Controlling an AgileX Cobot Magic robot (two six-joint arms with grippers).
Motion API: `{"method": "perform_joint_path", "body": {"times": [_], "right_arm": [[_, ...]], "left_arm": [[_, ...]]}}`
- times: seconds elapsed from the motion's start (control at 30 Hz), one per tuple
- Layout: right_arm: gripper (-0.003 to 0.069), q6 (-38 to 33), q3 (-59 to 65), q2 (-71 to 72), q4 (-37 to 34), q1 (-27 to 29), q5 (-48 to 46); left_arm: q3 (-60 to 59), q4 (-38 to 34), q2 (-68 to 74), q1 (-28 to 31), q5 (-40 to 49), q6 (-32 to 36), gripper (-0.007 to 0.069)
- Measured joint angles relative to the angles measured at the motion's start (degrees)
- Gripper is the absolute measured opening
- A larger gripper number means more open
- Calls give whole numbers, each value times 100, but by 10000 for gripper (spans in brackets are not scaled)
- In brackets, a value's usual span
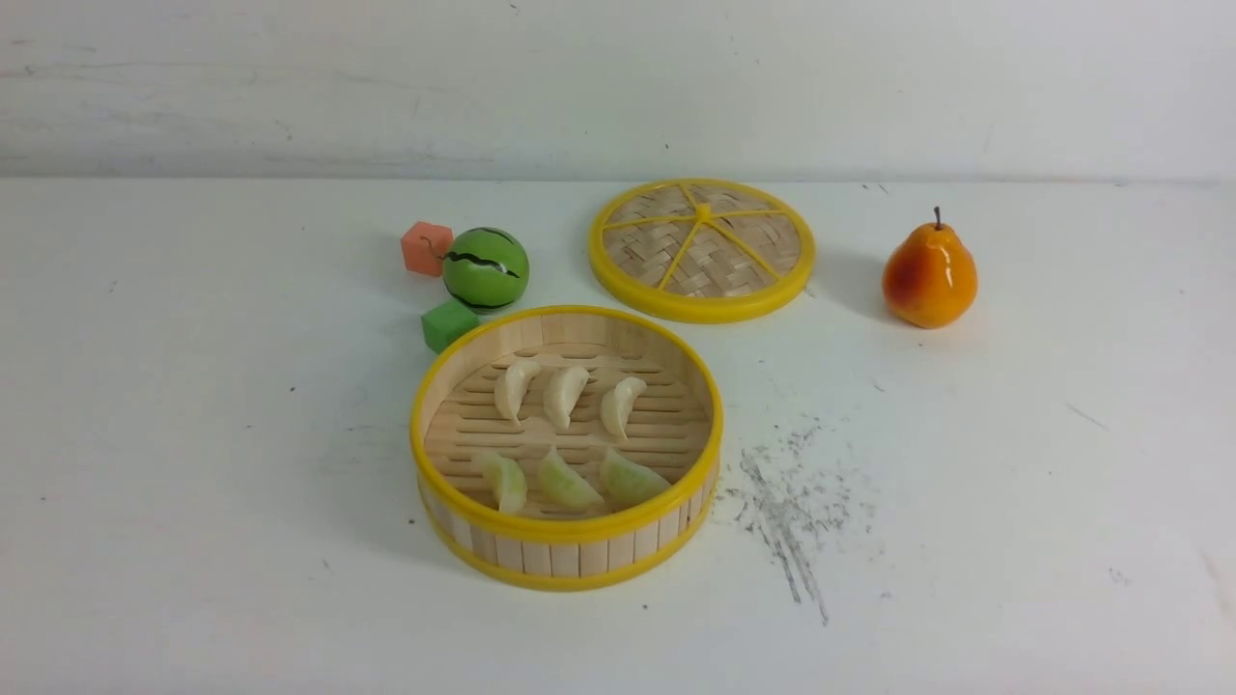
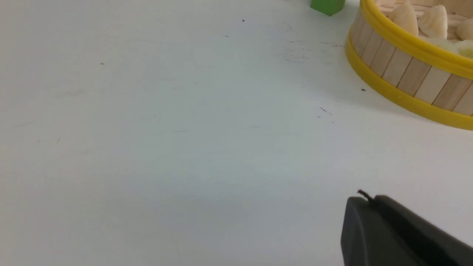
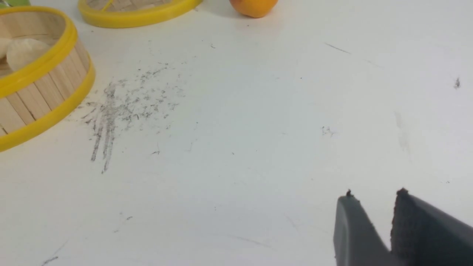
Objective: Put the dumplings into the steamer on the white table.
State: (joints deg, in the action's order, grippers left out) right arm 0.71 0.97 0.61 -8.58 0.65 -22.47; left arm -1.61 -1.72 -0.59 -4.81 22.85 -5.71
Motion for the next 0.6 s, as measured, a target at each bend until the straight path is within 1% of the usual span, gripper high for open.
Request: {"method": "perform_joint_path", "body": {"times": [0.6], "right_arm": [[199,0,0,0,0,0,0]], "left_arm": [[0,0,0,0,0,0,8]]}}
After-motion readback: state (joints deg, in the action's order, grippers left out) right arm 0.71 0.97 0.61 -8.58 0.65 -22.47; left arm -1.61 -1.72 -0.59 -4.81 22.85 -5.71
